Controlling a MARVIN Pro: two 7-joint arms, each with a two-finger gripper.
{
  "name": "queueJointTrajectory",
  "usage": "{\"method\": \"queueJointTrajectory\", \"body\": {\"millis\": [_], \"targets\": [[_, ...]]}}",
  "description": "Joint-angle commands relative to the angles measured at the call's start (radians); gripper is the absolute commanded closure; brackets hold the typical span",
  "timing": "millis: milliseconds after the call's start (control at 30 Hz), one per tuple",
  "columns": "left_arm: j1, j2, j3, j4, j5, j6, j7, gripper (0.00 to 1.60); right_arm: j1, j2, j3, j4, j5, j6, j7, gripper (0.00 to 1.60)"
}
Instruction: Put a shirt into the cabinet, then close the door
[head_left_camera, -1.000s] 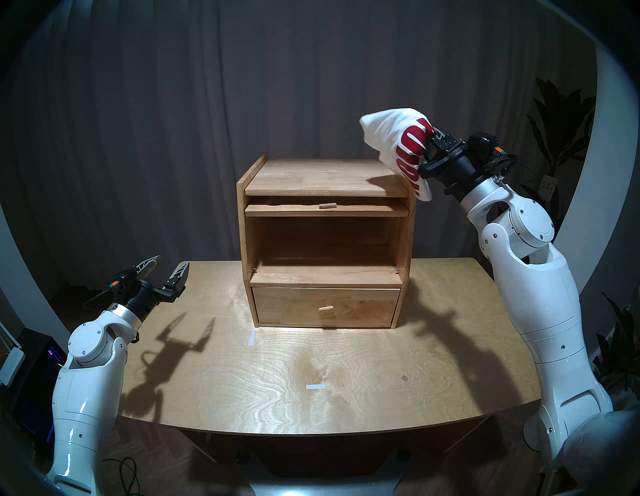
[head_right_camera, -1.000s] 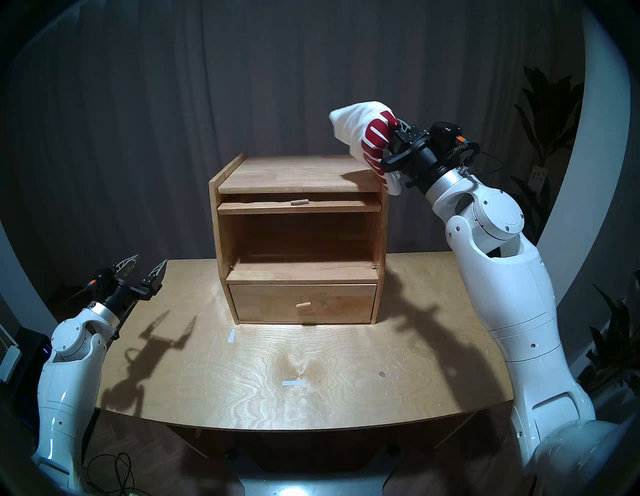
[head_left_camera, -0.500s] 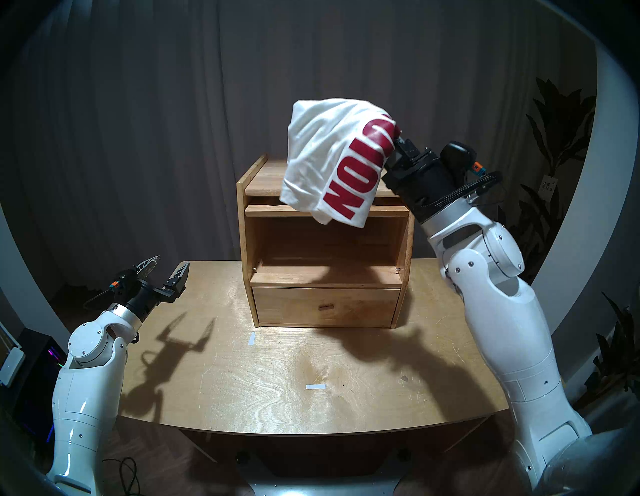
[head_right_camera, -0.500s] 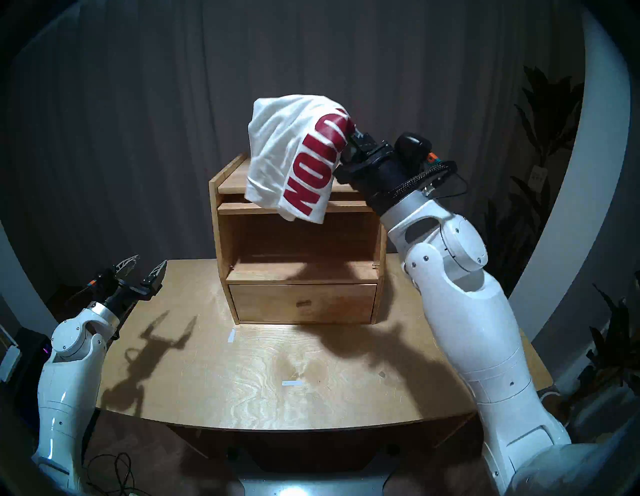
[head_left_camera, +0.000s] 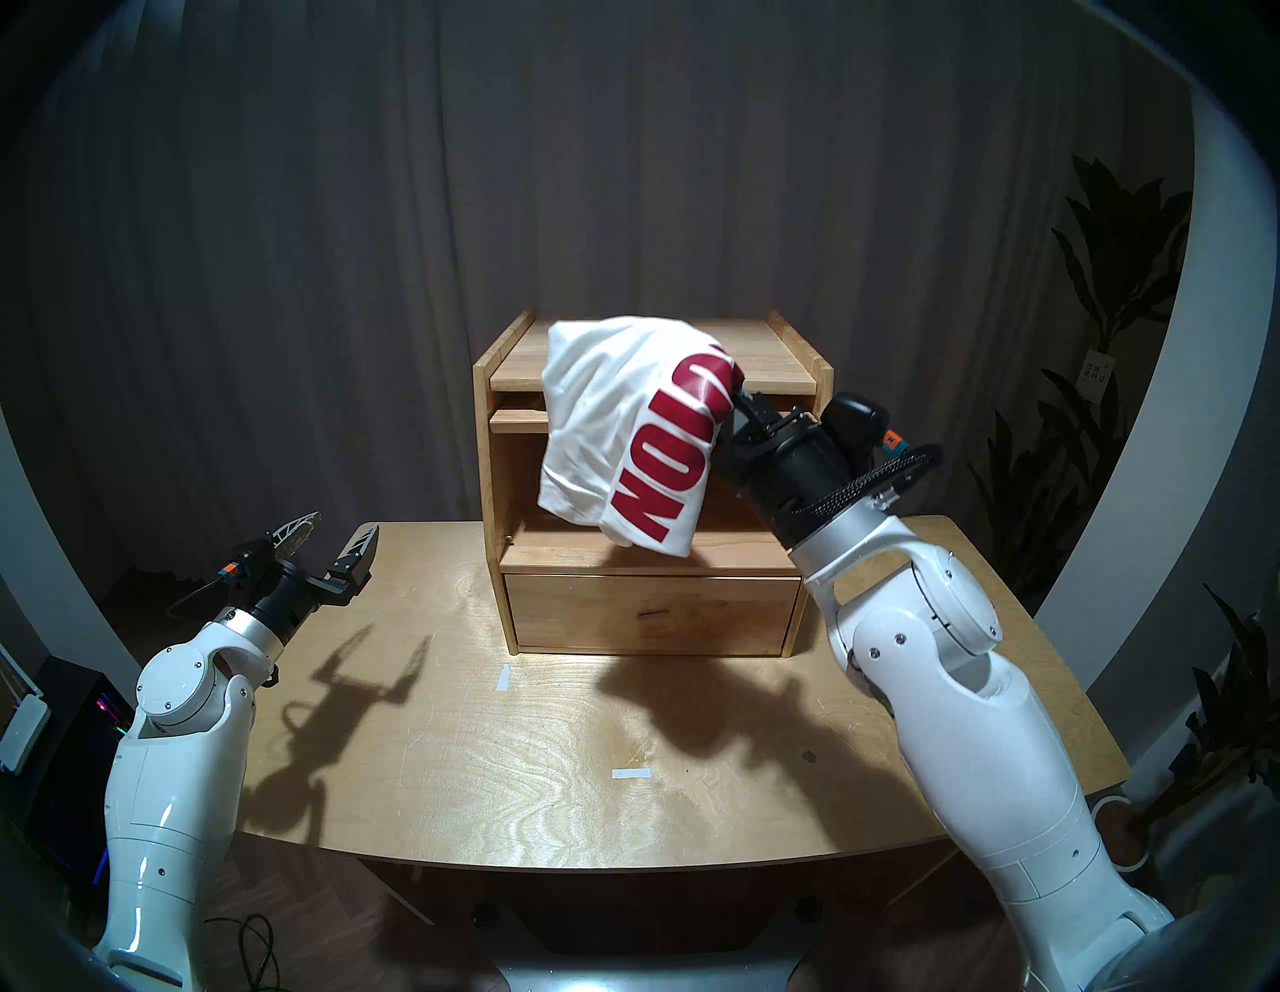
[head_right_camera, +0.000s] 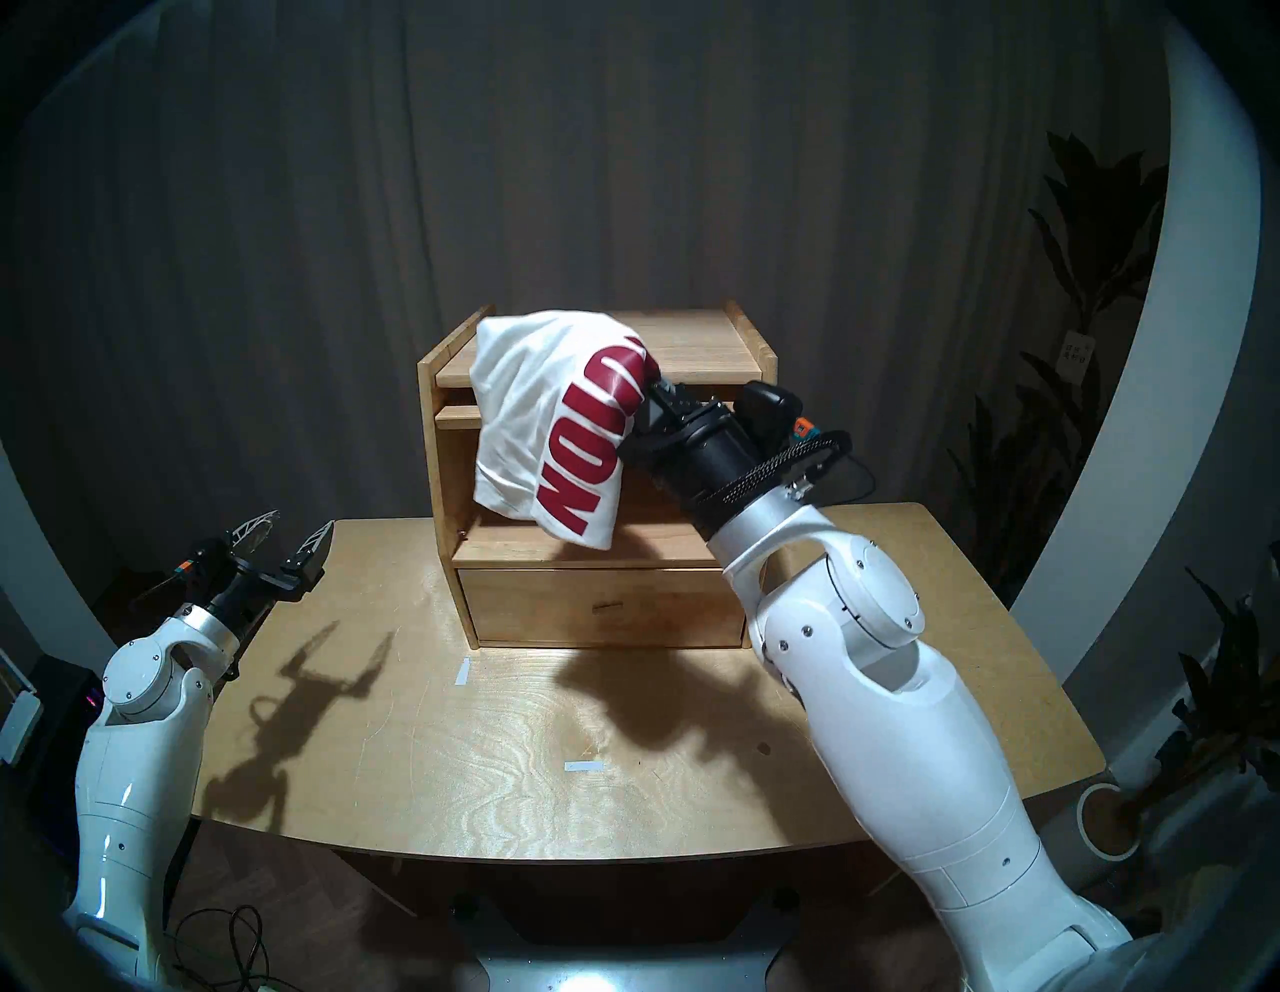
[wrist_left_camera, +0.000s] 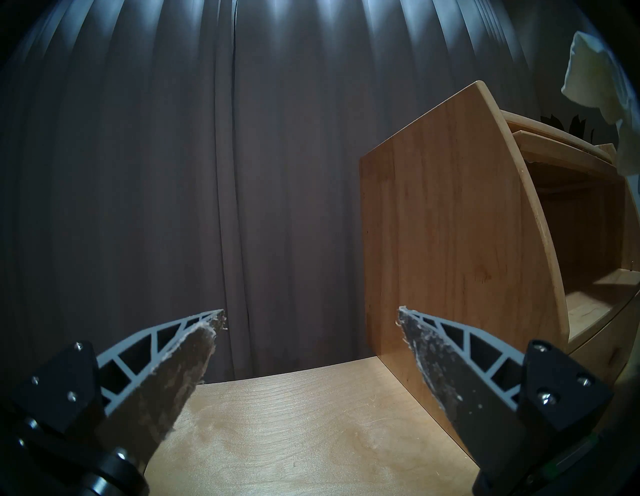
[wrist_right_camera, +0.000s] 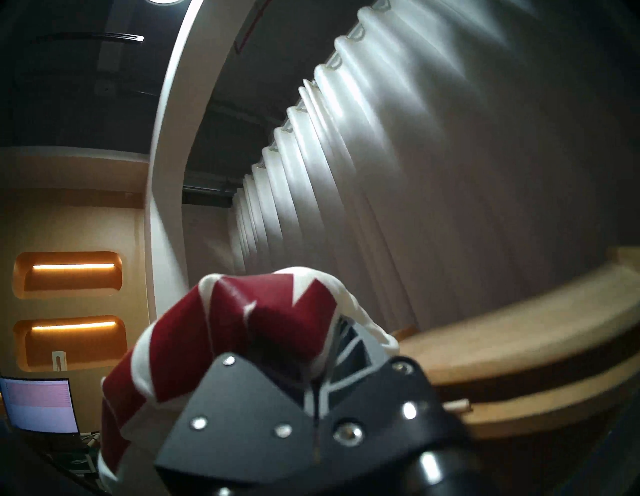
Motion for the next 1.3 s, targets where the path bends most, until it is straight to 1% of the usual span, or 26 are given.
{"method": "queueJointTrajectory", "body": {"millis": [0, 33, 67, 167, 233, 300, 367, 433, 467, 500, 600, 733, 800, 833, 867, 900, 933, 967, 1000, 1033, 1100, 1133, 1167, 1200, 1267], "targets": [[-0.012, 0.004, -0.002, -0.013, -0.001, -0.004, -0.001, 0.00, -0.109, 0.017, -0.013, -0.044, 0.014, -0.018, -0.062, 1.60], [-0.012, 0.004, -0.002, -0.013, -0.001, -0.004, -0.001, 0.00, -0.141, 0.018, -0.017, -0.051, 0.016, -0.018, -0.072, 1.60], [-0.012, 0.004, -0.002, -0.013, -0.001, -0.004, -0.001, 0.00, -0.136, 0.023, -0.025, -0.053, 0.018, -0.019, -0.086, 1.60], [-0.013, 0.005, -0.002, -0.014, -0.001, -0.004, -0.001, 0.00, -0.198, 0.036, -0.035, -0.067, 0.025, -0.026, -0.132, 1.60], [-0.013, 0.005, -0.002, -0.015, -0.001, -0.005, -0.001, 0.00, -0.227, 0.047, -0.028, -0.078, 0.026, -0.037, -0.163, 1.60], [-0.013, 0.005, -0.002, -0.015, -0.001, -0.005, -0.001, 0.00, -0.245, 0.055, -0.005, -0.096, 0.024, -0.053, -0.189, 1.60], [-0.014, 0.005, -0.002, -0.015, -0.001, -0.005, -0.001, 0.00, -0.296, 0.060, 0.031, -0.119, 0.017, -0.076, -0.226, 1.60], [-0.014, 0.005, -0.002, -0.015, -0.001, -0.005, -0.001, 0.00, -0.289, 0.065, 0.052, -0.132, 0.014, -0.093, -0.257, 1.60], [-0.014, 0.005, -0.002, -0.016, -0.001, -0.005, -0.001, 0.00, -0.321, 0.064, 0.077, -0.152, 0.008, -0.107, -0.275, 1.60], [-0.014, 0.005, -0.002, -0.016, -0.001, -0.005, -0.001, 0.00, -0.336, 0.060, 0.102, -0.172, 0.005, -0.125, -0.294, 1.60], [-0.015, 0.005, -0.002, -0.018, -0.001, -0.006, -0.002, 0.00, -0.346, 0.052, 0.160, -0.195, -0.008, -0.167, -0.347, 1.60], [-0.016, 0.006, -0.002, -0.023, 0.000, -0.007, -0.002, 0.00, -0.405, 0.030, 0.232, -0.245, -0.048, -0.215, -0.442, 1.60], [-0.015, 0.006, -0.002, -0.026, 0.000, -0.007, -0.001, 0.00, -0.411, 0.019, 0.241, -0.253, -0.093, -0.191, -0.485, 1.60], [-0.014, 0.006, -0.003, -0.027, 0.001, -0.007, -0.001, 0.00, -0.393, 0.024, 0.228, -0.248, -0.129, -0.157, -0.514, 1.60], [-0.014, 0.006, -0.003, -0.028, 0.001, -0.007, -0.001, 0.00, -0.374, 0.009, 0.220, -0.237, -0.151, -0.136, -0.518, 1.60], [-0.014, 0.006, -0.003, -0.029, 0.001, -0.007, 0.000, 0.00, -0.342, 0.045, 0.202, -0.227, -0.187, -0.092, -0.542, 1.60], [-0.014, 0.006, -0.003, -0.029, 0.001, -0.007, 0.000, 0.00, -0.318, 0.042, 0.187, -0.218, -0.206, -0.079, -0.560, 1.60], [-0.014, 0.006, -0.003, -0.029, 0.001, -0.007, 0.000, 0.00, -0.285, 0.054, 0.168, -0.212, -0.212, -0.058, -0.586, 1.60], [-0.014, 0.006, -0.003, -0.028, 0.001, -0.007, -0.001, 0.00, -0.267, 0.079, 0.156, -0.207, -0.237, -0.044, -0.599, 1.60], [-0.014, 0.006, -0.003, -0.028, 0.001, -0.007, -0.001, 0.00, -0.269, 0.072, 0.149, -0.217, -0.245, -0.027, -0.590, 1.60], [-0.014, 0.006, -0.003, -0.027, 0.000, -0.006, -0.001, 0.00, -0.258, 0.094, 0.132, -0.219, -0.283, 0.017, -0.581, 1.60], [-0.014, 0.006, -0.003, -0.027, 0.000, -0.006, -0.001, 0.00, -0.246, 0.085, 0.117, -0.223, -0.282, 0.040, -0.570, 1.60], [-0.014, 0.006, -0.003, -0.026, 0.000, -0.006, -0.001, 0.00, -0.250, 0.100, 0.107, -0.224, -0.304, 0.051, -0.562, 1.60], [-0.014, 0.006, -0.003, -0.026, 0.000, -0.006, -0.001, 0.00, -0.228, 0.097, 0.094, -0.218, -0.320, 0.079, -0.564, 1.60], [-0.014, 0.006, -0.003, -0.026, 0.000, -0.006, -0.001, 0.00, -0.205, 0.094, 0.080, -0.208, -0.342, 0.111, -0.560, 1.60]]}}
